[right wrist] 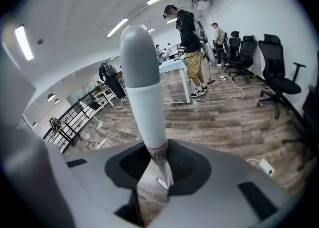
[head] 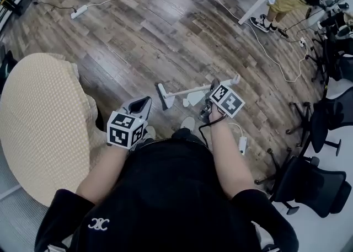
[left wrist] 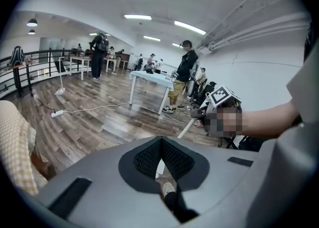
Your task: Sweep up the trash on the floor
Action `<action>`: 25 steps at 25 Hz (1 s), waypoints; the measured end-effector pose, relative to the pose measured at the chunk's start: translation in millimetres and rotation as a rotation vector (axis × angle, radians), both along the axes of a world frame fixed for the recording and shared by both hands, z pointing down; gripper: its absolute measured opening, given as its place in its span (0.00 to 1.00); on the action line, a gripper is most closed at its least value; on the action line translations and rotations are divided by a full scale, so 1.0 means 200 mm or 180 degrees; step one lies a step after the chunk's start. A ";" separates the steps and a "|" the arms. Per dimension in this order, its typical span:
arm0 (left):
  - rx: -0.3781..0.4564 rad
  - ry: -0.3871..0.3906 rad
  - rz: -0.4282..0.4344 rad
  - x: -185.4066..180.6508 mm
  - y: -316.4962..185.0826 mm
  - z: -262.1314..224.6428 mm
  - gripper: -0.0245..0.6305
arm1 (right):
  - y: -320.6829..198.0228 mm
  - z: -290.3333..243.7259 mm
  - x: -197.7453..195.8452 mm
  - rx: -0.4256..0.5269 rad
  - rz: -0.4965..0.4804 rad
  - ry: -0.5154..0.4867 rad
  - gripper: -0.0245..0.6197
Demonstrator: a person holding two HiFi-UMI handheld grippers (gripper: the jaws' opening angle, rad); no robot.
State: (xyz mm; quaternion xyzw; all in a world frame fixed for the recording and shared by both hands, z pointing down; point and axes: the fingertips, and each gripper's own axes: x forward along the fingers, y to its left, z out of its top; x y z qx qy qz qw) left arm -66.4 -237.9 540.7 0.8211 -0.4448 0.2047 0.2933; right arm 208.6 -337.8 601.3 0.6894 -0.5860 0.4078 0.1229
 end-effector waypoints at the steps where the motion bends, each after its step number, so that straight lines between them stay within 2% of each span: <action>1: -0.0001 0.0005 0.0039 0.05 -0.02 0.00 0.03 | 0.00 -0.01 0.06 0.0028 0.0027 0.0007 0.21; 8: -0.0019 -0.0050 0.0235 0.32 -0.20 -0.04 0.03 | 0.01 -0.07 0.39 0.0131 0.0163 0.0017 0.21; 18: -0.0020 -0.0059 0.0588 0.72 -0.33 -0.04 0.03 | 0.05 -0.08 0.83 0.0102 0.0704 -0.0088 0.22; 25: -0.0005 -0.0050 0.0708 0.83 -0.37 -0.04 0.03 | 0.08 -0.13 0.95 0.0173 0.0747 -0.0087 0.22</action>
